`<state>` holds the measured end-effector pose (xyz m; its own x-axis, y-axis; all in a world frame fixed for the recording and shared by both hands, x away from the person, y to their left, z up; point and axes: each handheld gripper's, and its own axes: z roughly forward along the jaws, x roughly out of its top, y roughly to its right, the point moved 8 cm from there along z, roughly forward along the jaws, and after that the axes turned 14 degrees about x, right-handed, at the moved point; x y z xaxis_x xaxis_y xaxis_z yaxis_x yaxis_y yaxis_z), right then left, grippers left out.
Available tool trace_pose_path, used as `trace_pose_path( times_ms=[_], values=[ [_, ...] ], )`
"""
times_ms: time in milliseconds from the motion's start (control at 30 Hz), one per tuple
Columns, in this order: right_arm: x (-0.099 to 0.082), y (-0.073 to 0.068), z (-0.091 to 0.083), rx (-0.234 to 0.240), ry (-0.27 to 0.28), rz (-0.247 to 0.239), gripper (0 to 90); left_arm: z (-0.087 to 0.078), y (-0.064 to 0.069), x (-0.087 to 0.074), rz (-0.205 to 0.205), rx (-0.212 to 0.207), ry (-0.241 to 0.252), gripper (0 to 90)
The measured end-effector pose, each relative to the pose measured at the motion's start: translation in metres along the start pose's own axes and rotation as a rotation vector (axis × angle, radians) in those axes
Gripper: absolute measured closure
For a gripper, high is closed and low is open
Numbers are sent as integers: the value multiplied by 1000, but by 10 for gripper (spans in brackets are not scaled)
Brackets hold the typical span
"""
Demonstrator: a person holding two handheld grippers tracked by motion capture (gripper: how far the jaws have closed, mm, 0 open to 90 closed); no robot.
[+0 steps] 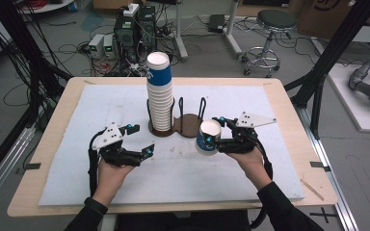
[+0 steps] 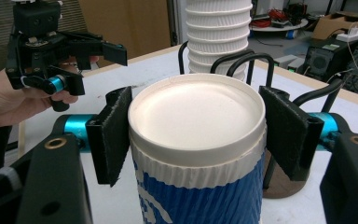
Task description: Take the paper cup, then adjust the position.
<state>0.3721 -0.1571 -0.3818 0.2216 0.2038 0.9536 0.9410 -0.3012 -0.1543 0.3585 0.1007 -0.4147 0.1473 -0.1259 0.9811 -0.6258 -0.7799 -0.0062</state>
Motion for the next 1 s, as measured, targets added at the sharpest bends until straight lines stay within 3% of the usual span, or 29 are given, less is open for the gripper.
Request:
trace_pose_path(
  times_ms=[533,667,933,1000],
  values=[
    [1,-3,0,8,3,-5,303,9,17,-5,50,-61,-26,99],
    [1,-4,1,26,7,-10,303,12,25,-6,53,-113,-28,100],
    [2,-9,5,59,9,-18,303,18,43,-8,64,-173,-40,100],
    [1,-12,7,71,5,-19,303,22,53,-8,66,-203,-40,100]
  ],
)
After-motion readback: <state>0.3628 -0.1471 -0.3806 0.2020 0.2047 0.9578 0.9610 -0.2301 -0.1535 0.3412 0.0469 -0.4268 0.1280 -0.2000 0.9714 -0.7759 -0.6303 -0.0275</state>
